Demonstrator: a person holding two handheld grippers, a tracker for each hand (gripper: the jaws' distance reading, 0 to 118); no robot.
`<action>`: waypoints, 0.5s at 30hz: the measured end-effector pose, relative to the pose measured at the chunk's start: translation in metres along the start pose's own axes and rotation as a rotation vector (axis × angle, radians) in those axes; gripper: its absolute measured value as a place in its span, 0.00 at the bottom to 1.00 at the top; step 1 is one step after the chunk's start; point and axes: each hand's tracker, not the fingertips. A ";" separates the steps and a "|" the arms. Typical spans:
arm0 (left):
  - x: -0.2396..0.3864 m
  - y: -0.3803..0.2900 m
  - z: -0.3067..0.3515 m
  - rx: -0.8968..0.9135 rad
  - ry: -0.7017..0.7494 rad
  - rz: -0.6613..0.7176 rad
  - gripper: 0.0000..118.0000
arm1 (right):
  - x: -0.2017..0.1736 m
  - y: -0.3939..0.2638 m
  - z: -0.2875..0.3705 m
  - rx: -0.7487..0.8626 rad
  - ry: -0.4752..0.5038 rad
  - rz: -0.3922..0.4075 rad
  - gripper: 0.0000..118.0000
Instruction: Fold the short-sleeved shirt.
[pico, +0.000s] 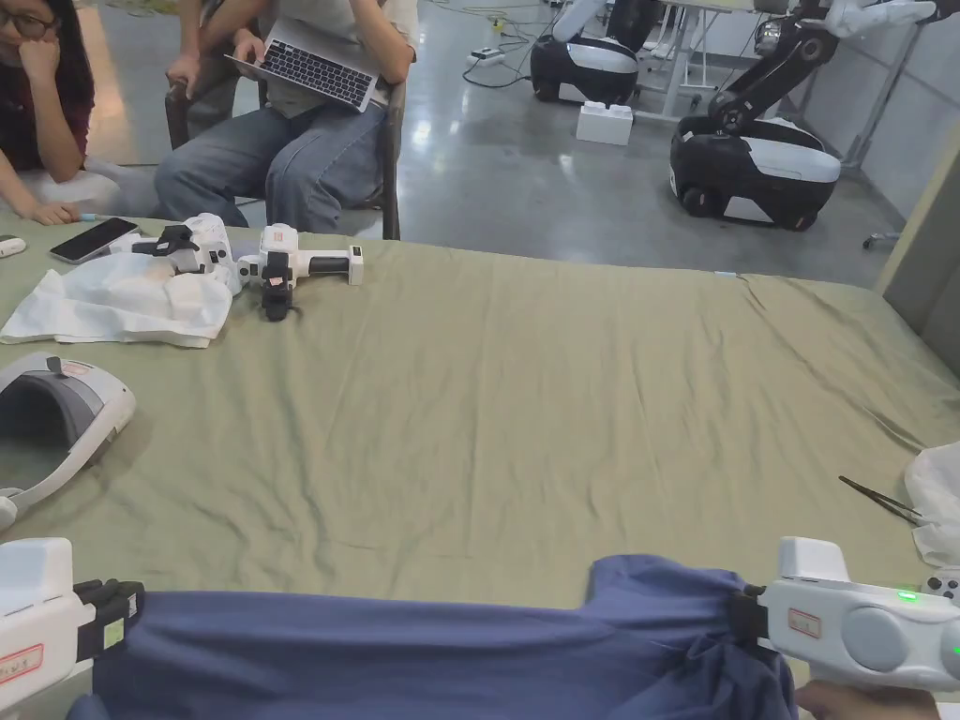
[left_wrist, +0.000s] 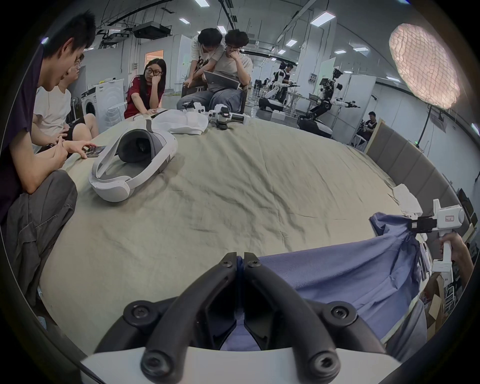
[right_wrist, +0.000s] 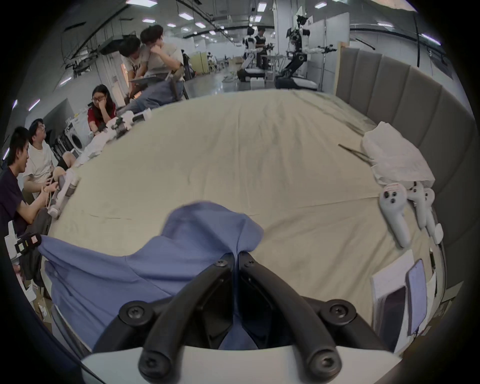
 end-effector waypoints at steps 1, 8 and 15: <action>-0.002 -0.002 0.004 0.006 -0.008 0.003 0.00 | -0.001 -0.004 0.014 0.013 0.000 0.009 0.01; -0.026 -0.023 0.033 0.038 -0.069 0.027 0.00 | -0.001 -0.037 0.083 0.055 0.009 0.081 0.01; -0.037 -0.065 0.049 -0.035 -0.093 -0.032 0.00 | -0.004 -0.085 0.111 -0.047 -0.019 0.181 0.01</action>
